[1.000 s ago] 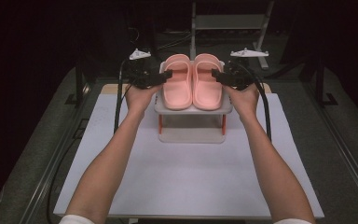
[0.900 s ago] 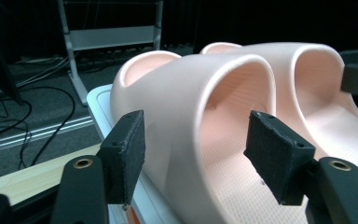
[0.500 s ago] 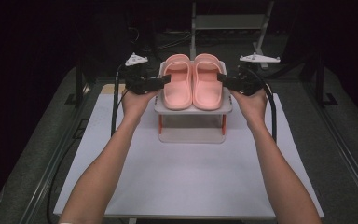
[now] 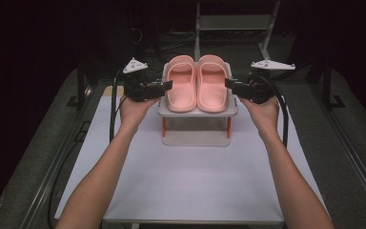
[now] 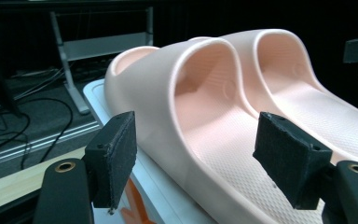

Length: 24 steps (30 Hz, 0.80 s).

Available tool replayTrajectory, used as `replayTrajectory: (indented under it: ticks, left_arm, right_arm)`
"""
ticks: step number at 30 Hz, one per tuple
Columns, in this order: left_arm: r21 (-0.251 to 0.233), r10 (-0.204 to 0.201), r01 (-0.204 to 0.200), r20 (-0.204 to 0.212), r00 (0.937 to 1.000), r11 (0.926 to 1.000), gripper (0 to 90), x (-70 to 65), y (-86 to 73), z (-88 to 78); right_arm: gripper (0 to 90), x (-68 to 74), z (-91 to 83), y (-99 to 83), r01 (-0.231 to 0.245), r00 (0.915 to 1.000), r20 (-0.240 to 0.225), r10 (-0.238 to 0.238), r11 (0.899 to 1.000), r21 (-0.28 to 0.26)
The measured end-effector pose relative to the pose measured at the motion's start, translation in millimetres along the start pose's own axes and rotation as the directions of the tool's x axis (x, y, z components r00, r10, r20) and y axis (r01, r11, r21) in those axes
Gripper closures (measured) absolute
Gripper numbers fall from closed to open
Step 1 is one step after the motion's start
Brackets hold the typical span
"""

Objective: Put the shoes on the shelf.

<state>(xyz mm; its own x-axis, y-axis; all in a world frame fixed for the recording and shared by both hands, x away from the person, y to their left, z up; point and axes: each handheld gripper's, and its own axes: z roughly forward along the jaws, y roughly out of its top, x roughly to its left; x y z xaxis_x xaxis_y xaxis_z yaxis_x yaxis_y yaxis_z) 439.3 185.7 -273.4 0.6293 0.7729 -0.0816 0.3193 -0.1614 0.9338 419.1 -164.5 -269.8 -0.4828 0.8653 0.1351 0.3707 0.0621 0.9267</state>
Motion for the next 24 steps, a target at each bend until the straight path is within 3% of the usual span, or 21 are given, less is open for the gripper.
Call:
replayTrajectory:
  ticks: [9, 24]
  left_arm:
    - [-0.014, 0.002, -0.002, 0.001, 1.0, 0.9999, 25.7, 1.1, -8.4, -12.2]
    - [-0.029, 0.048, -0.047, 0.015, 0.9987, 0.9984, 20.8, -6.4, -16.8, -31.3]
  right_arm:
    - [39.9, -3.2, -13.2, -10.0, -0.007, 0.9993, -0.035, 0.007, 1.0, 0.0]
    - [32.6, -8.1, -33.8, -26.0, 0.003, 0.9991, -0.041, -0.002, 1.0, 0.023]
